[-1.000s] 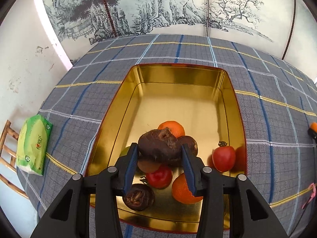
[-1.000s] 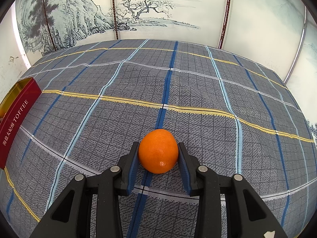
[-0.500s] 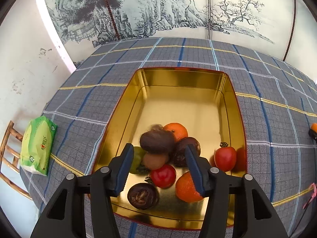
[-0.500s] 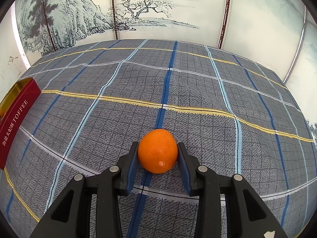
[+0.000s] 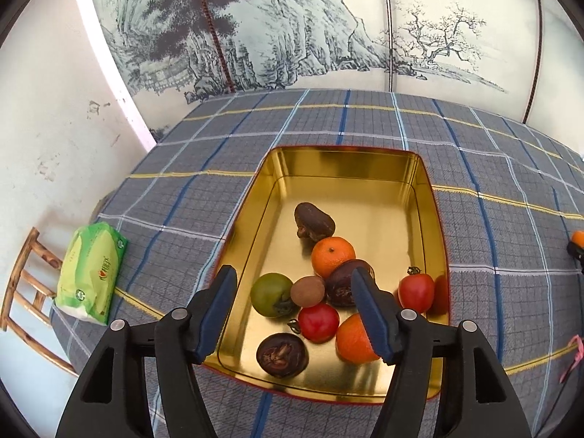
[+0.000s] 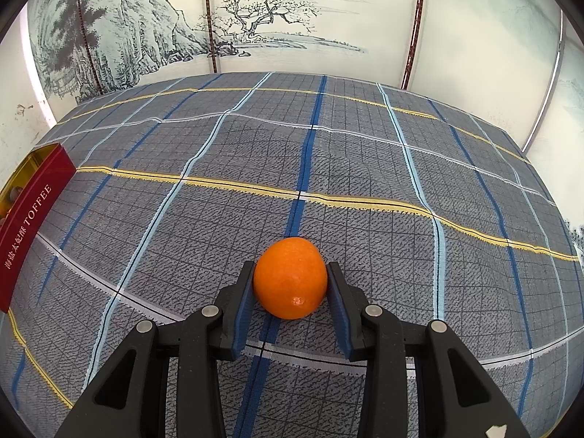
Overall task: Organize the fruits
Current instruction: 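Carry the orange over the tin with the right tool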
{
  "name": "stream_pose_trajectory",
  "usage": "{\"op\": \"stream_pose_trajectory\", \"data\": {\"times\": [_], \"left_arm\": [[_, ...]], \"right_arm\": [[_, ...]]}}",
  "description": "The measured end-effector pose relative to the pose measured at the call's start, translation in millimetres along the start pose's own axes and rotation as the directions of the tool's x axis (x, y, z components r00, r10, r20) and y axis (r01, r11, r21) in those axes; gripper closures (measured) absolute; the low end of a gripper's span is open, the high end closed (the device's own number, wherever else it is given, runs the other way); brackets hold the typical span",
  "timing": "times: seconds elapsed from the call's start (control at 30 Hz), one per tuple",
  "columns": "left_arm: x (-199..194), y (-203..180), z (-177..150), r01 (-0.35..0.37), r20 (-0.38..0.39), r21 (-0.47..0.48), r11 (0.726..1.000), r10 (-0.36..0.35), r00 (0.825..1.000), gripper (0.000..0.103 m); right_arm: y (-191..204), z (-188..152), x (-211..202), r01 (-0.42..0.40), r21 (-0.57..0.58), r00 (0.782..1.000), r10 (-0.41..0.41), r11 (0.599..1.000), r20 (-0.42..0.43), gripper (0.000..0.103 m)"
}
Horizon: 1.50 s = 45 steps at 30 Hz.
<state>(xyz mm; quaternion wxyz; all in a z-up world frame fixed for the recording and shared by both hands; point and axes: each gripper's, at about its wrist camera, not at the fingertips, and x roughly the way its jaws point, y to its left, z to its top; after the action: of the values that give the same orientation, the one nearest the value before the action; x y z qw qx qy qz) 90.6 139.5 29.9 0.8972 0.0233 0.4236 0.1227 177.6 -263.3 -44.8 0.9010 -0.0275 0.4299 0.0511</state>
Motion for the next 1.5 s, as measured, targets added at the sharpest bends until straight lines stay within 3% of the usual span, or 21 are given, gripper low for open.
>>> {"op": "stream_pose_trajectory", "data": {"times": [0.63, 0.97, 1.23, 1.5], "left_arm": [[-16, 2, -20, 0.038, -0.001, -0.016, 0.999, -0.038, 0.999, 0.031], [-14, 11, -32, 0.032, -0.013, -0.053, 0.998, -0.032, 0.999, 0.031], [-16, 26, -36, 0.020, 0.002, -0.089, 0.996, -0.020, 1.000, 0.030], [-25, 56, -43, 0.020, 0.016, -0.156, 0.988, -0.018, 1.000, 0.030]], "right_arm": [[4, 2, -1, 0.040, 0.045, 0.999, -0.039, 0.998, -0.030, 0.070], [12, -1, -25, 0.021, 0.041, 1.000, -0.020, 0.999, -0.013, 0.070], [60, 12, -53, -0.079, -0.032, 0.996, 0.080, 0.996, 0.032, 0.070], [150, 27, -77, -0.218, -0.170, 0.972, 0.230, 0.961, 0.055, 0.070]]}}
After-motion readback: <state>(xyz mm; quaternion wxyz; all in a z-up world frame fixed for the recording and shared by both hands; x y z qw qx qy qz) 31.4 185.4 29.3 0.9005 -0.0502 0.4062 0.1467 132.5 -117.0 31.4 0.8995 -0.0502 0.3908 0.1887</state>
